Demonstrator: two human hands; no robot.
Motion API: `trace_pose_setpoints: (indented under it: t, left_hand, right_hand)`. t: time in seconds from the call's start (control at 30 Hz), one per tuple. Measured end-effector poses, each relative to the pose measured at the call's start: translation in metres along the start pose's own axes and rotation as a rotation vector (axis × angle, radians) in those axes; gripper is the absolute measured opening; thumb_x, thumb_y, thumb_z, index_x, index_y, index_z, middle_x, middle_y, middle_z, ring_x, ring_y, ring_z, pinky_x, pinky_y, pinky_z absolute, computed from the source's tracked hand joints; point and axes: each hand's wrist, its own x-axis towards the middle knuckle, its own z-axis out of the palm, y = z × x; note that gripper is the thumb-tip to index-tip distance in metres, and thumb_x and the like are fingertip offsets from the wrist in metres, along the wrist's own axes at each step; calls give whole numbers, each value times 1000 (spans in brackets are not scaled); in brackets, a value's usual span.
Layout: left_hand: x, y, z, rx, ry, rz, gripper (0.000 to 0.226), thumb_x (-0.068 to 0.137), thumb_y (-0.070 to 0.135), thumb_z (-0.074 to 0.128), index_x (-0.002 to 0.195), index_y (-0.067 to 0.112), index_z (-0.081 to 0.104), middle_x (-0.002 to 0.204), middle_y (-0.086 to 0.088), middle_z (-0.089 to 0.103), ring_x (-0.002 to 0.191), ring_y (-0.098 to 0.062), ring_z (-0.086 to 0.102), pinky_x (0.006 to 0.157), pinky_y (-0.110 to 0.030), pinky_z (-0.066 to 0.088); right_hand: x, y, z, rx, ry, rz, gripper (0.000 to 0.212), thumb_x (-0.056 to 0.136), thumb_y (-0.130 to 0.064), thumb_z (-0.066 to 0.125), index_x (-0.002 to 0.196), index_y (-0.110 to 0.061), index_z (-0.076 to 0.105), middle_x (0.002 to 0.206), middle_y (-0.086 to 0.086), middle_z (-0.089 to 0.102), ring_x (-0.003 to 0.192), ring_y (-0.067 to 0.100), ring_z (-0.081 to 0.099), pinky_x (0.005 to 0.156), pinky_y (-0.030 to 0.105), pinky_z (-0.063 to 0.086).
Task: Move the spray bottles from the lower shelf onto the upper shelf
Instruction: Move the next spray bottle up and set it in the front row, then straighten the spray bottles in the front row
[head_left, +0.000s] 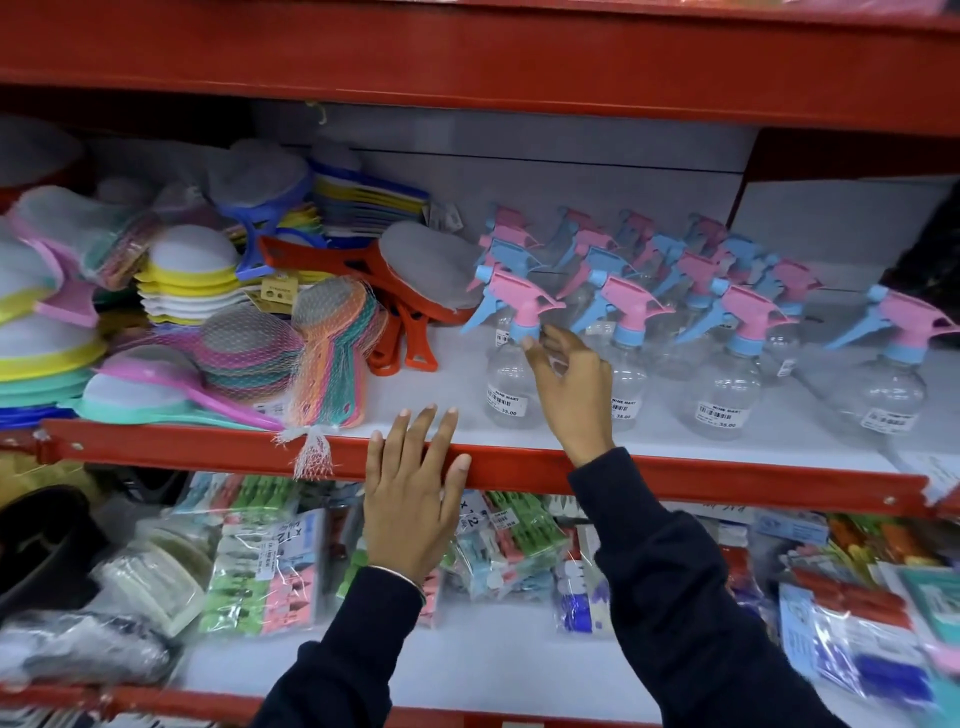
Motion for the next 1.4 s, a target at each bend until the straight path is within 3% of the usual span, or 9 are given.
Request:
trace_pose_setpoints:
  t: [0.13,0.27,0.53,0.87,0.93,1.03,1.17,1.27,1.4]
  left_hand:
    - [10,18,-12,-63,-68,-119,57,94,51,20,146,27,27,144,2,44,138,-17,30,117,-37,-1]
    - [43,30,-15,-122,-322,-123,61,96,47,24,150,22,10,151,-4,36,138,-18,32,117,-38,3]
    - [89,31,-9,-572,-593,-245,66,94,23,42,150,26,8,157,-1,24,140,-22,31,115,-40,27]
    - [75,40,-19,-463,-416,-256,60,93,25,45,148,25,20,154,0,31,137,-24,35,113,-40,28]
    - [63,54,-21,-453,-145,-250,54,92,23,48,143,18,31,148,-4,39,132,-24,40,110,-42,32]
    - [47,84,-20,-597,125,-91,42,89,18,49,130,15,45,129,-2,51,119,-16,47,102,-35,38]
    - [55,119,-3,-684,-171,-12,51,91,24,51,139,20,35,139,2,42,119,-9,46,101,-29,40]
    - [76,131,12,-544,-458,-96,68,92,28,50,149,14,14,154,-6,24,136,-24,35,110,-41,34]
    - [87,134,20,-503,-604,-112,72,91,25,49,150,13,8,151,-14,33,131,-32,42,104,-41,40]
  right_hand:
    - [-26,10,-15,36,-64,51,44,94,-39,48,120,-5,58,118,12,65,108,18,60,89,30,49]
    - [-36,7,-25,-22,-192,74,46,97,-48,32,63,-22,48,54,0,45,55,13,46,54,30,32]
    - [-24,4,-21,-35,-226,138,49,98,-44,30,52,-25,30,48,-8,34,51,11,38,50,29,26]
    - [-31,9,-34,87,-175,81,39,94,-52,33,60,-34,40,55,-15,40,52,-5,43,55,19,30]
    - [-36,18,-47,204,-56,85,33,91,-54,35,88,-32,60,86,-20,59,81,-13,53,69,9,38]
    - [-37,36,-72,218,137,65,48,93,-50,37,121,-17,57,119,-7,59,106,-3,54,82,0,37]
    - [-22,48,-93,167,43,136,53,92,-56,29,125,-21,52,119,-11,53,107,2,47,86,8,34]
    - [-9,52,-96,48,-85,178,40,97,-50,25,87,-26,55,83,-7,61,80,12,54,70,28,38]
    - [-3,58,-98,-82,-100,120,45,97,-48,25,60,-26,40,51,-2,48,56,7,50,52,26,33]
